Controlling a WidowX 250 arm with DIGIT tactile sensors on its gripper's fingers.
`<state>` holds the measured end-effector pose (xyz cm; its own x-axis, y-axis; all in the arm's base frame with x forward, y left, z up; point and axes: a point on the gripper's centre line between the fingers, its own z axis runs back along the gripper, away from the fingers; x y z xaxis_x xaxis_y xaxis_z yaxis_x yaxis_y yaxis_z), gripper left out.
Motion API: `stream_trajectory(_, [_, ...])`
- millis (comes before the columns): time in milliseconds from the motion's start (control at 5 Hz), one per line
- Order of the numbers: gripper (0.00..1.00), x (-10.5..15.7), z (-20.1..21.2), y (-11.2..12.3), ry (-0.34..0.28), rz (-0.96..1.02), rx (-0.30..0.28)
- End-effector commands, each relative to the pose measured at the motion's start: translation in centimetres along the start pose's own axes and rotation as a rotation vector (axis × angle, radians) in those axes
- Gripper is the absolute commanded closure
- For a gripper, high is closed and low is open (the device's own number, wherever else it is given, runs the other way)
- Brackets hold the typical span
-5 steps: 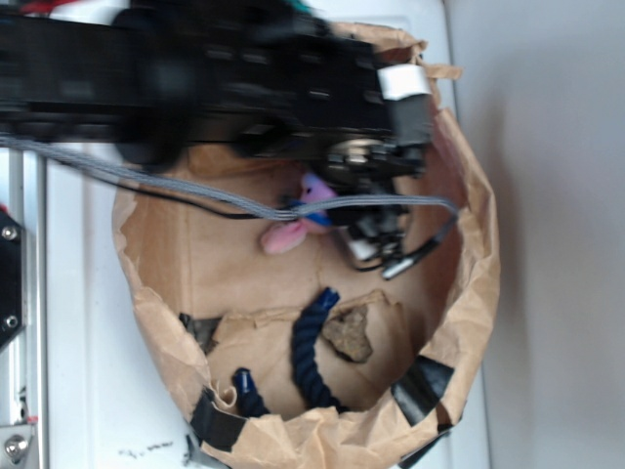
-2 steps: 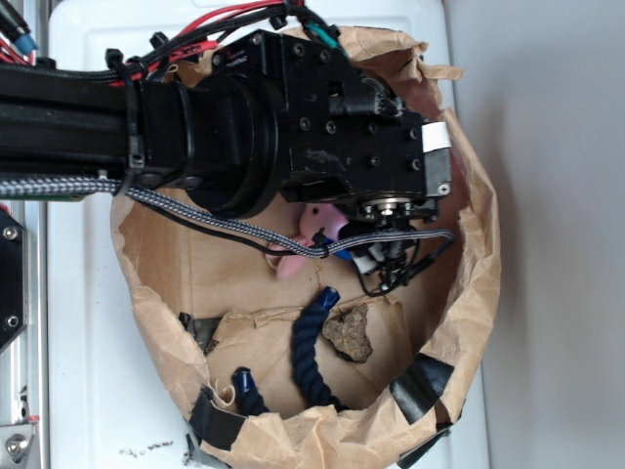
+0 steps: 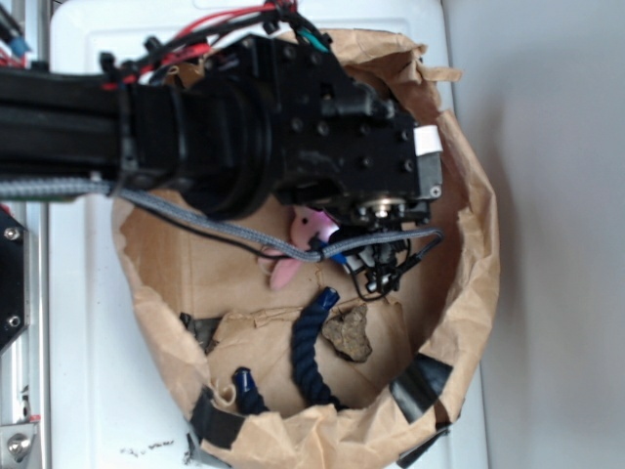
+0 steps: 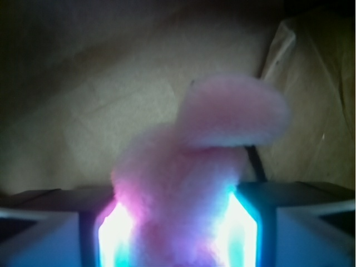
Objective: Grab the pink bunny.
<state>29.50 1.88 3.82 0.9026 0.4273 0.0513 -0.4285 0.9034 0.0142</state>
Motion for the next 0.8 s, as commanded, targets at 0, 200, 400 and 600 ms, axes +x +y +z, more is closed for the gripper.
stream_trajectory(0, [1.00,0.7,5.9,1.8,-0.034,-0.001,-0.113])
stream_trajectory(200, [1.00,0.5,8.6,3.0,-0.009,-0.021,-0.145])
stream_trajectory(400, [1.00,0.4,9.4,3.5,-0.011,-0.057,-0.156])
stream_trajectory(600, [1.00,0.3,9.7,3.5,-0.032,-0.086,-0.113])
